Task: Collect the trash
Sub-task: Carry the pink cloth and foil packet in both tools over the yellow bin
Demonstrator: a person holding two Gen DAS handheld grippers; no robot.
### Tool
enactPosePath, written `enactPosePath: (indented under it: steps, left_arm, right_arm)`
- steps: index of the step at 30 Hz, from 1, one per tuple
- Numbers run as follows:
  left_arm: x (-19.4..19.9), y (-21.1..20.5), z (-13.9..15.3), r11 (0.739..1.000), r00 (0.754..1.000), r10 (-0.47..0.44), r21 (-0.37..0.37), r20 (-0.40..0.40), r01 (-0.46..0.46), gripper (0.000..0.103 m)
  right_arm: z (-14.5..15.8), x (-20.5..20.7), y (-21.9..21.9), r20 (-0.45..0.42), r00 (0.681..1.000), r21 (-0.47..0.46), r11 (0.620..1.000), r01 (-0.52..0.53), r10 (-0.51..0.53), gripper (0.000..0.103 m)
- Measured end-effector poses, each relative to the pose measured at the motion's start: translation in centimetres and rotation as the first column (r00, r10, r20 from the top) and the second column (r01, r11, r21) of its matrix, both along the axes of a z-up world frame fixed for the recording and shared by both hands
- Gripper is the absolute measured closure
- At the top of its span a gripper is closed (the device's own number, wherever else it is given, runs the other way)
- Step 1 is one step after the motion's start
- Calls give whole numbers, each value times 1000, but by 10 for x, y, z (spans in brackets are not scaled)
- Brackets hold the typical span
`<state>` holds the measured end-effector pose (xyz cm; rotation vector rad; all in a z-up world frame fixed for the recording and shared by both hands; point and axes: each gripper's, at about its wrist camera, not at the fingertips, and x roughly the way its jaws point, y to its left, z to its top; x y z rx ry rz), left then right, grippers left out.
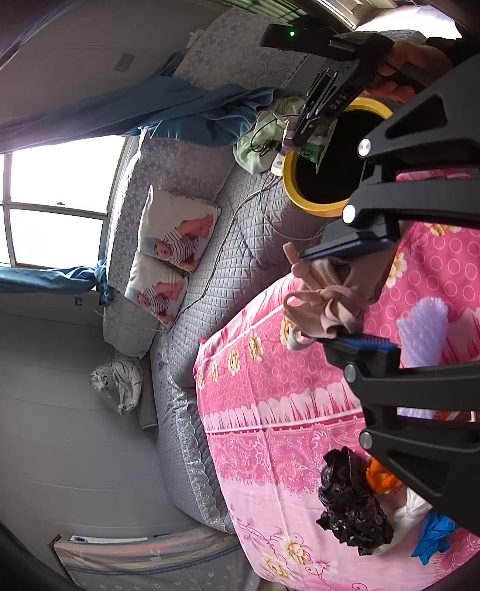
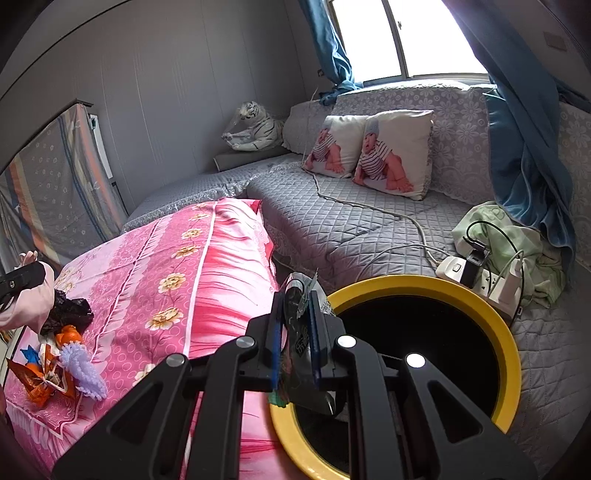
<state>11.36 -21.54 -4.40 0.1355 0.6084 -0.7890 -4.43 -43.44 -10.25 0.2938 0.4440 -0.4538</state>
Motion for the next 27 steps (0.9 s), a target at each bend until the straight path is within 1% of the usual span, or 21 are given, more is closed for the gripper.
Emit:
enactPosePath:
  steps: [4,10,18,21,23,27]
  left_arm:
    - [-5,-34,-1,998,998,-62,14,8,62,70]
    - [-12,-83,-9,986,986,-165,20,6,165,70]
    - [-18,-141,-28,959,958,-281,20,-50,282,70]
    - [-19,-163,-38,948,945,-315,17,-86,318,70]
    - [-20,-176,-45,942,938,-331,20,-106,335,70]
    - [-21,-195,-60,937,932,-340,38,-124,347,70]
  right_arm:
    - [0,-11,-13,9,998,-16,998,56,-56,91]
    - [-4,-23,-34,7,993,-1,993,118,-118,91]
    - [-18,-29,-65,-14,985,57,983,175,-175,91]
    - [-25,-29,-75,-22,982,97,977,191,-190,91]
    - [-28,-30,-79,-21,981,117,974,196,-195,91]
    - [-34,-30,-85,-37,975,107,969,223,-221,90]
